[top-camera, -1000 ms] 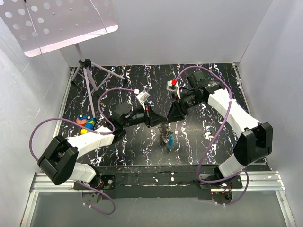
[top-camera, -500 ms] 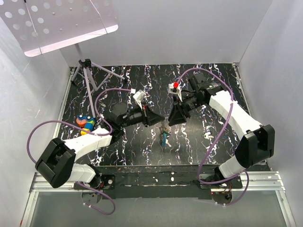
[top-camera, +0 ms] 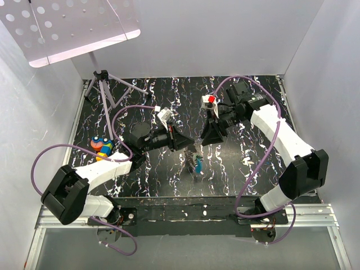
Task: Put the keys on the keyring
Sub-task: Adjust the keyring.
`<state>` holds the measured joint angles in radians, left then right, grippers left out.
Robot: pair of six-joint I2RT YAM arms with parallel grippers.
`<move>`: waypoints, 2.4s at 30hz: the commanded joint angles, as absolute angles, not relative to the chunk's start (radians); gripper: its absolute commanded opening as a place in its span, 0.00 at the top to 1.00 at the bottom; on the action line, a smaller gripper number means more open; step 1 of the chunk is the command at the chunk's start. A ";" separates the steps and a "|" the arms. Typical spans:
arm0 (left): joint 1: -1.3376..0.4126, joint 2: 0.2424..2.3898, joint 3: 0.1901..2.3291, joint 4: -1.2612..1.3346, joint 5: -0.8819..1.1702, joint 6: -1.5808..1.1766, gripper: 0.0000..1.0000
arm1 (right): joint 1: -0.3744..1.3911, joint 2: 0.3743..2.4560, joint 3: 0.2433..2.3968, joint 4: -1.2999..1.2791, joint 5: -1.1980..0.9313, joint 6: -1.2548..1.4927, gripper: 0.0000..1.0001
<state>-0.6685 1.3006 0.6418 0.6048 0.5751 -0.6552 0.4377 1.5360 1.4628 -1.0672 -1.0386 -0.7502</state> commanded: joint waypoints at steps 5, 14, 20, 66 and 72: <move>-0.658 1.236 0.653 0.626 0.617 -0.635 1.00 | 0.446 1.580 1.543 -1.080 -1.100 -0.982 0.48; -0.658 1.235 0.652 0.638 0.621 -0.644 1.00 | 0.465 1.652 1.602 -1.131 -1.120 -1.019 0.51; -0.653 1.235 0.649 0.637 0.618 -0.643 1.00 | 0.465 1.611 1.534 -1.144 -1.137 -1.032 0.52; -0.647 1.204 0.624 0.638 0.528 -0.680 1.00 | 0.448 1.434 1.212 -0.709 -1.135 -0.498 0.52; -0.644 1.198 0.638 0.588 0.474 -0.738 1.00 | 0.431 1.394 1.247 -0.770 -1.062 -0.560 0.50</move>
